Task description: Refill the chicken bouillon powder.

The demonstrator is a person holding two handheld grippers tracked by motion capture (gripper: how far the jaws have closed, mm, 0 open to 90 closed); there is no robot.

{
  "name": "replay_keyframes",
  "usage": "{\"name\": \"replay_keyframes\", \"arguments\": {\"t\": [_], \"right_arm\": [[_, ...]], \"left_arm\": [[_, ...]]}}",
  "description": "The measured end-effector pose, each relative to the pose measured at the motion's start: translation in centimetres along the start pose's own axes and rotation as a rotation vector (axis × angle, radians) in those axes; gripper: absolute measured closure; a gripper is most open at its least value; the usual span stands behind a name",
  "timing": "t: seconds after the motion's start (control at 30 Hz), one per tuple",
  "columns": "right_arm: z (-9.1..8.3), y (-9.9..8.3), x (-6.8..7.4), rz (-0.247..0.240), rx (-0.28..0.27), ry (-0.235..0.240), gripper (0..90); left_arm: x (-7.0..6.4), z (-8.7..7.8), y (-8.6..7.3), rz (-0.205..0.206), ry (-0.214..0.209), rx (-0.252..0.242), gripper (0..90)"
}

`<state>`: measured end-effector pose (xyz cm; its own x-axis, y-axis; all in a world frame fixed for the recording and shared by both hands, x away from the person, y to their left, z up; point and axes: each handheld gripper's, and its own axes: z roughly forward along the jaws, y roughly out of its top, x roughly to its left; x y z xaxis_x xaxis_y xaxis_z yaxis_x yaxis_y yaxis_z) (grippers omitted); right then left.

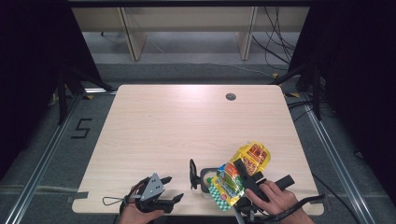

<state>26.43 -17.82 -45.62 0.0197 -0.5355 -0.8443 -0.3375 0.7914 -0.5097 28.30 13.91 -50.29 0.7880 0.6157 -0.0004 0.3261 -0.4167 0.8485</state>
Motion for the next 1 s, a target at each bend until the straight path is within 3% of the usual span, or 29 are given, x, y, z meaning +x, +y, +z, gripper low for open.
{"name": "replay_keyframes", "arguments": {"t": [0.03, 0.07, 0.13, 0.17, 0.23, 0.27, 0.3, 0.33, 0.37, 0.43, 0.5, 0.53, 0.57, 0.6, 0.67, 0.7, 0.73, 0.77, 0.9, 1.0], "right_arm": [[0.0, 0.0, 0.0, 0.001, 0.0, 0.005, 44.9], [-0.1, 0.1, 0.3, 0.047, 0.022, -0.001, 44.9], [0.0, 0.0, 0.1, 0.006, 0.001, -0.005, 44.9], [-0.4, 0.0, 0.8, 0.112, 0.059, -0.003, 44.9], [-0.3, 0.0, 0.7, 0.113, 0.062, 0.002, 45.1], [-0.4, 0.0, 0.7, 0.114, 0.064, 0.001, 45.6], [-0.2, -0.1, 0.5, 0.08, 0.046, 0.0, 45.8], [-0.8, 0.0, 1.6, 0.237, 0.126, 0.014, 45.8], [-0.8, 0.0, 1.6, 0.231, 0.123, 0.013, 45.8], [-0.3, -0.1, 0.7, 0.116, 0.058, 0.012, 45.8], [-0.2, -0.1, 0.6, 0.092, 0.041, 0.011, 45.9], [-0.8, 0.0, 1.6, 0.228, 0.114, 0.007, 45.9], [-0.3, -0.2, 0.7, 0.102, 0.047, 0.005, 45.9], [0.0, -0.3, 0.1, 0.023, 0.007, 0.006, 45.9], [-0.4, -0.3, 0.8, 0.136, 0.068, 0.011, 45.9], [-0.3, -0.4, 0.5, 0.091, 0.05, 0.001, 45.9], [0.0, -0.5, 0.0, 0.006, 0.005, 0.0, 45.9], [-0.1, -0.5, 0.1, 0.021, 0.016, 0.006, 45.9], [-0.1, -0.5, 0.3, 0.054, 0.034, 0.005, 46.0], [-0.1, -0.5, 0.3, 0.045, 0.031, 0.005, 46.0]], "left_arm": [[0.2, -0.1, 0.0, 0.023, 0.005, 0.018, 29.6], [0.1, -0.1, 0.0, 0.014, -0.001, 0.009, 29.6], [0.1, 0.0, 0.1, 0.016, -0.007, 0.0, 29.6], [0.1, 0.0, 0.1, 0.017, -0.006, 0.002, 29.6], [-0.1, 0.0, 0.0, -0.015, -0.004, -0.001, 29.6], [-0.1, 0.0, 0.0, -0.005, -0.003, -0.004, 29.6], [-0.1, -0.1, 0.0, -0.013, -0.007, -0.002, 29.6], [0.0, -0.1, 0.0, -0.004, -0.006, -0.002, 29.6], [-0.1, 0.0, 0.0, -0.009, -0.004, -0.003, 29.6], [-0.1, -0.1, 0.0, -0.006, -0.004, -0.002, 29.6], [0.0, -0.1, 0.0, -0.004, -0.008, -0.004, 29.6], [0.1, -0.1, 0.1, 0.008, -0.006, 0.002, 29.6], [-0.1, -0.1, 0.0, -0.008, -0.003, -0.002, 29.6], [-0.1, -0.1, 0.0, -0.007, -0.003, -0.002, 29.6], [0.0, -0.1, 0.0, -0.003, -0.006, -0.001, 29.6], [0.0, -0.1, 0.0, -0.001, -0.007, 0.002, 29.6], [0.1, -0.1, 0.1, 0.006, -0.005, 0.001, 29.6], [-0.1, 0.0, 0.0, -0.011, -0.001, -0.006, 29.6], [0.0, -0.1, 0.1, 0.002, -0.007, 0.003, 29.6], [-0.1, -0.1, 0.0, -0.005, -0.004, -0.002, 29.6]]}}
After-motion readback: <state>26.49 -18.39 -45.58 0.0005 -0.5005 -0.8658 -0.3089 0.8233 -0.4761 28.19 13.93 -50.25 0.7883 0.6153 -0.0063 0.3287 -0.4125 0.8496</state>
